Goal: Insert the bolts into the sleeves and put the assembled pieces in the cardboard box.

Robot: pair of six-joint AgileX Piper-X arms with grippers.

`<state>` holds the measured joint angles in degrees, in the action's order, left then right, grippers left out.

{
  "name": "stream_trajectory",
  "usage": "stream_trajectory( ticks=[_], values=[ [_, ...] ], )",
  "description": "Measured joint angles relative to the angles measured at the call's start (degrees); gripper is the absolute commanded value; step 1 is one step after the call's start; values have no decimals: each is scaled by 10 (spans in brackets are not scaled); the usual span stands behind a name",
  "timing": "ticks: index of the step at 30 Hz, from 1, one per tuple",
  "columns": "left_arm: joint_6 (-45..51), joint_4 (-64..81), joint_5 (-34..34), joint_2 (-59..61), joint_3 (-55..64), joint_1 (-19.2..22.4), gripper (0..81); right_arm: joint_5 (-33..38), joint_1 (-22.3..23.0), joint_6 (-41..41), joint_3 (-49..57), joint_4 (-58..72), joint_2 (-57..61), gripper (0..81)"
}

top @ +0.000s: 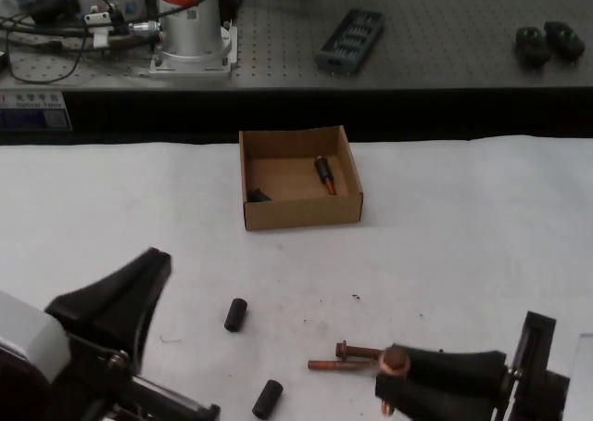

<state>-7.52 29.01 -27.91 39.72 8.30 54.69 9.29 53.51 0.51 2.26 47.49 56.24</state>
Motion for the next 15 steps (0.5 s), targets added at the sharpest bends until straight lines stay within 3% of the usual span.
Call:
stream_trajectory(
  ticks=[7,15],
  values=[
    [-4,84,-53,-70,-54,0,6,-93,0,-36,0,22,0,55],
    [-41,137,-58,-164,-87,0,6,-120,0,-48,47,-10,0,55]
  ],
)
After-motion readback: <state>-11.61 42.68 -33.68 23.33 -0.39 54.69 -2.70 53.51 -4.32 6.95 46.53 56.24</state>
